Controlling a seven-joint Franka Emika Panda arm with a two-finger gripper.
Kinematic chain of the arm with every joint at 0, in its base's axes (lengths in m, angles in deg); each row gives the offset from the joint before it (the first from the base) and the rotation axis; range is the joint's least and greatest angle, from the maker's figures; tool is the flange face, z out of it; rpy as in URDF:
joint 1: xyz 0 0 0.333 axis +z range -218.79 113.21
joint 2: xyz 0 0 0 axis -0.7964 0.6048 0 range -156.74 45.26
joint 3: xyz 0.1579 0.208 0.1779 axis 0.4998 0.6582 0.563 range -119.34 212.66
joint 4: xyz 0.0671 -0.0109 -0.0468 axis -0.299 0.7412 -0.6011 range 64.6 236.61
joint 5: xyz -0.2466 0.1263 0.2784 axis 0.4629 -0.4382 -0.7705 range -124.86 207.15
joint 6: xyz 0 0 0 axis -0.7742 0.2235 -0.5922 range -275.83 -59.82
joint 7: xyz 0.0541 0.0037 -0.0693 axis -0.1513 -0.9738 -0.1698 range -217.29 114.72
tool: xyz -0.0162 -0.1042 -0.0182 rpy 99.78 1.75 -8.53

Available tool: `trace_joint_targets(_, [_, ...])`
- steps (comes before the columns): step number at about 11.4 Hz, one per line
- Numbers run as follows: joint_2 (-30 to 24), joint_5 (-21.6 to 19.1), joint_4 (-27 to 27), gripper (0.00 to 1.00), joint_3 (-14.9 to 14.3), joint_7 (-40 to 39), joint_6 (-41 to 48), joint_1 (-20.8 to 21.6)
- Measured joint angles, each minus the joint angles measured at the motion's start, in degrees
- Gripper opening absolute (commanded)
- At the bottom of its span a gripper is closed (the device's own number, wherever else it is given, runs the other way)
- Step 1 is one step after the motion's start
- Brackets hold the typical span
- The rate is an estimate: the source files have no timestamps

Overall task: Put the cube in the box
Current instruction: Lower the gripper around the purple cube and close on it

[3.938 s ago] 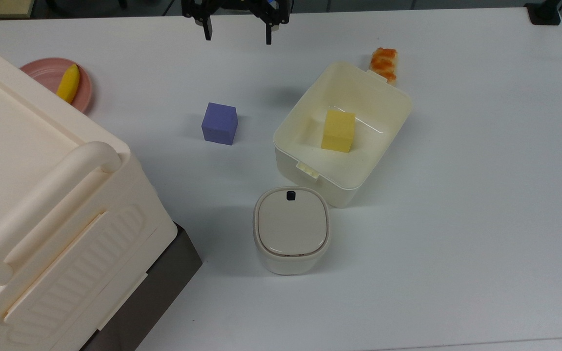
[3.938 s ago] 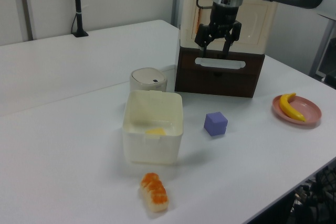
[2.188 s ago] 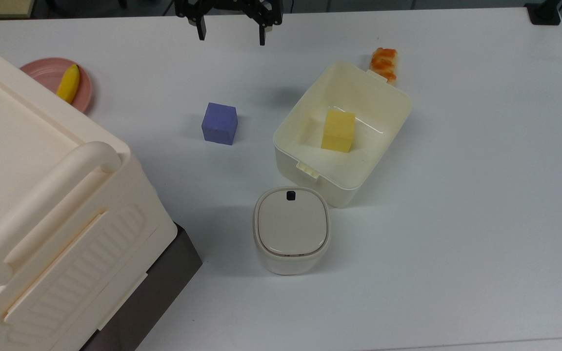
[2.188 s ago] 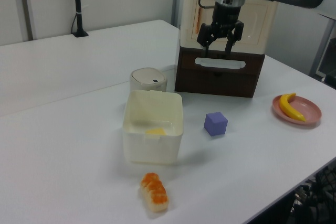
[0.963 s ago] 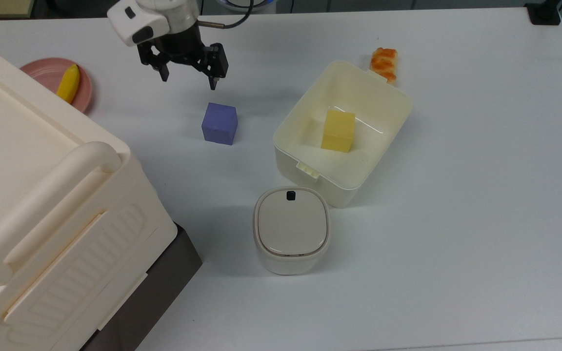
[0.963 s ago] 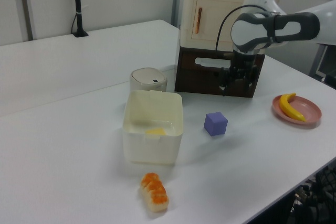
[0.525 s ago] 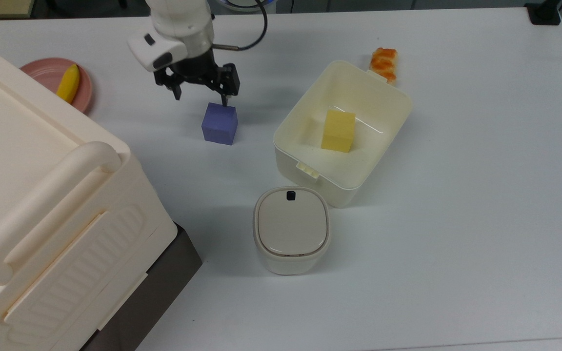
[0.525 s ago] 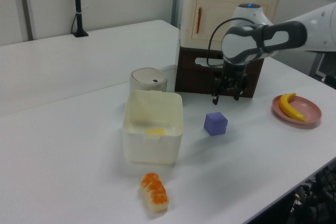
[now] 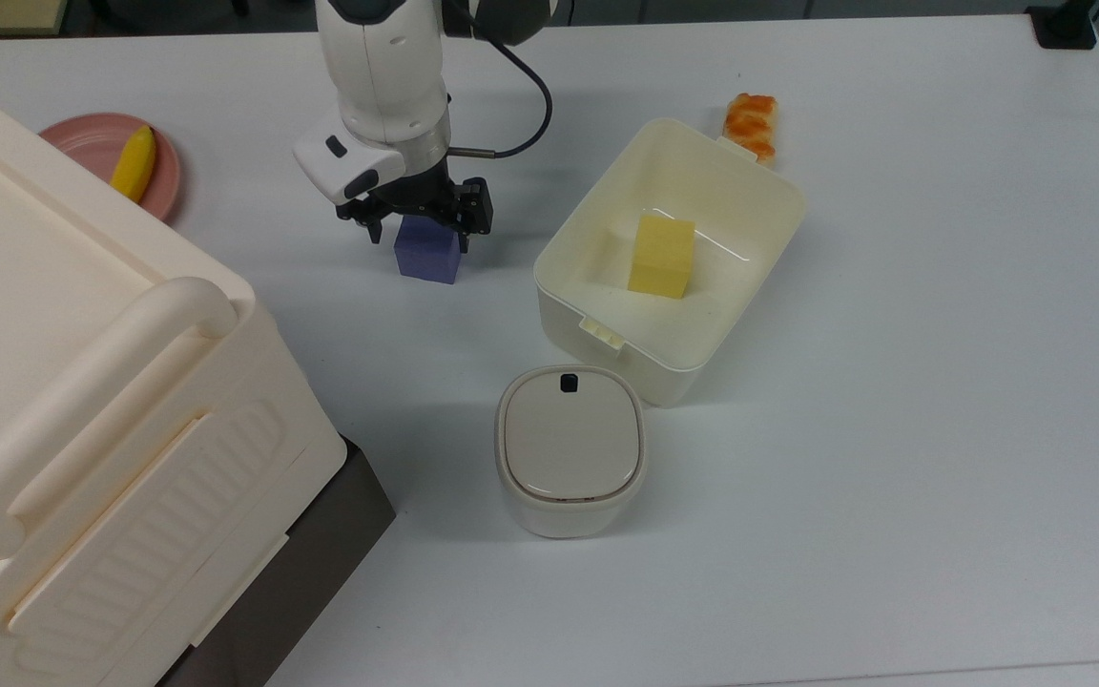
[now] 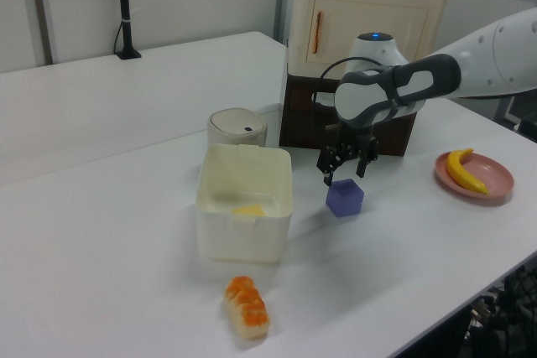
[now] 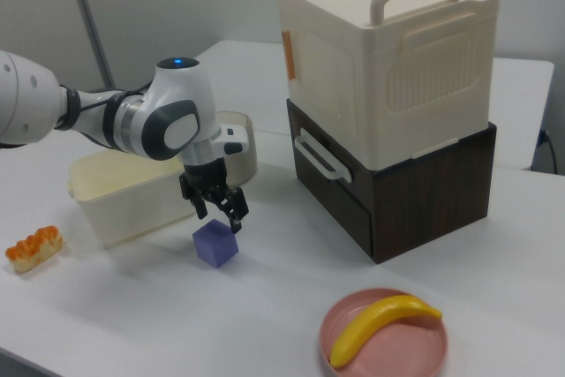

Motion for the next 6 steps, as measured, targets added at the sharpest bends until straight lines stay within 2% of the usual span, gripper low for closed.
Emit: trace_joint_targets(6, [1.2, 0.0, 0.4, 1.00, 0.2, 0.0, 0.0, 0.0])
